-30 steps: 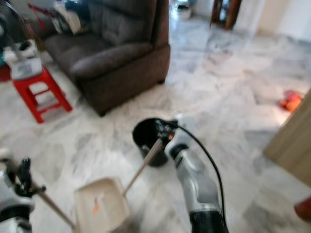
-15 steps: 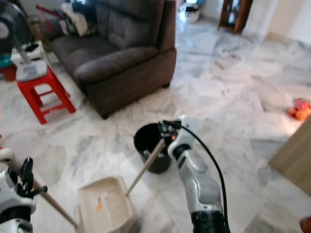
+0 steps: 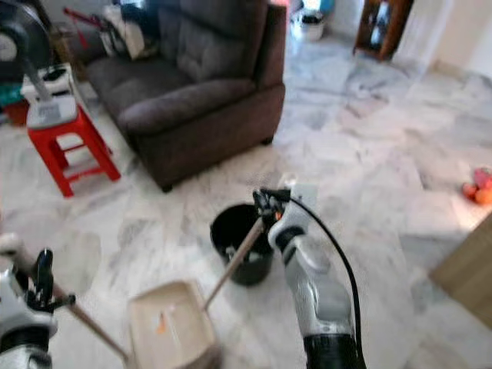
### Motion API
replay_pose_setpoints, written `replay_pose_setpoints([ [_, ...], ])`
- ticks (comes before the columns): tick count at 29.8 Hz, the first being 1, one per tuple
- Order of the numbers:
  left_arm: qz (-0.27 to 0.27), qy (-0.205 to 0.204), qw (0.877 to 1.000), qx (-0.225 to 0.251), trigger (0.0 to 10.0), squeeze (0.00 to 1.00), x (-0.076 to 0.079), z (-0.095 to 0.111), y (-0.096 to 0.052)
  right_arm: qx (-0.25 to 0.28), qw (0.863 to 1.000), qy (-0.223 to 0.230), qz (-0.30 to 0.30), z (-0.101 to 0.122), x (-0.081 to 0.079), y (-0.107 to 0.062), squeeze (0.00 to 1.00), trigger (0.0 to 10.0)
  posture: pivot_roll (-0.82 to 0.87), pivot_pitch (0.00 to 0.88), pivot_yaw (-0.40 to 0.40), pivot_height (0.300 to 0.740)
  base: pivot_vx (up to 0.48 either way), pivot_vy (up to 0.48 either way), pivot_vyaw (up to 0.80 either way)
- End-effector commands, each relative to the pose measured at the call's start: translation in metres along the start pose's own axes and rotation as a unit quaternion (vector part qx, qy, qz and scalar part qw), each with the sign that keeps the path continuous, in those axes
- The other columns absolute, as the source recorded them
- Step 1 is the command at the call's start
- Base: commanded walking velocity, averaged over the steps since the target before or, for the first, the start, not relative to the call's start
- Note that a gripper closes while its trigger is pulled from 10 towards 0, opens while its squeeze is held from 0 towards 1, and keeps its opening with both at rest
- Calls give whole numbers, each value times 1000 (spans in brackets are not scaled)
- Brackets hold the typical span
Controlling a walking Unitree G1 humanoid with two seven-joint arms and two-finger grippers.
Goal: Sweep floor
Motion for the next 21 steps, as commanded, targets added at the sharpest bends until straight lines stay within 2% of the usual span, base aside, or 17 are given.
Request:
replay_pose_setpoints([
  [1, -7, -9, 1000, 22, 10000, 0, 3, 10, 1, 12, 999, 31, 37, 4, -19, 4, 0, 10000, -12, 74, 73, 740, 266, 0, 0],
  [5, -7, -9, 1000, 22, 10000, 0, 3, 10, 1, 12, 999, 32, 38, 4, -19, 4, 0, 10000, -12, 75, 74, 740, 262, 0, -600],
  [13, -9, -9, 1000, 21, 10000, 0, 3, 9, 1, 14, 999, 31, 36, 5, -19, 5, 0, 10000, -10, 73, 73, 740, 265, 0, 0],
  [15, -10, -10, 1000, 21, 10000, 0, 3, 9, 1, 16, 999, 28, 32, 5, -19, 5, 0, 10000, -10, 74, 73, 740, 0, 0, 0],
  [21, -18, -13, 1000, 17, 10000, 0, 5, 8, 1, 42, 998, -42, 0, 14, -12, 7, 0, 10000, -10, 72, 72, 740, 0, 0, 0],
])
Point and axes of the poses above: a point about 5 cm out from each wrist's last joint towards the gripper, its own y axis pointing out of the wrist towards the gripper, its own z axis along the axis of the wrist's last joint, x = y × z, the point moved 1 cm from there along y, pointing out of the wrist towards the gripper
